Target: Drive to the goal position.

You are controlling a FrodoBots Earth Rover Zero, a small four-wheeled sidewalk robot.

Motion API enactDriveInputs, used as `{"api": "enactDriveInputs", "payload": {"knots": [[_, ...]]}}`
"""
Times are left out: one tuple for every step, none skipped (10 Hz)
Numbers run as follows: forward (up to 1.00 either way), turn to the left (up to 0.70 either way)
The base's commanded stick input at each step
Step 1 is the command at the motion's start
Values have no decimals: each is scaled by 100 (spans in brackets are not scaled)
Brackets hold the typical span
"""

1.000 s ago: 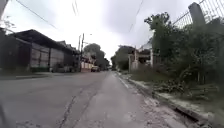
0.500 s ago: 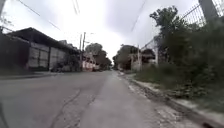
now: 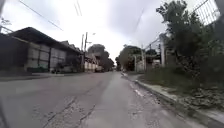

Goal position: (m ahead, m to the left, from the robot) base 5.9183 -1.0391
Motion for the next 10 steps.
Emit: {"api": "enactDriveInputs", "payload": {"knots": [[100,-40],[100,-19],[100,0],[100,0],[100,0],[100,0],[100,0],[100,0],[100,0],[100,0]]}}
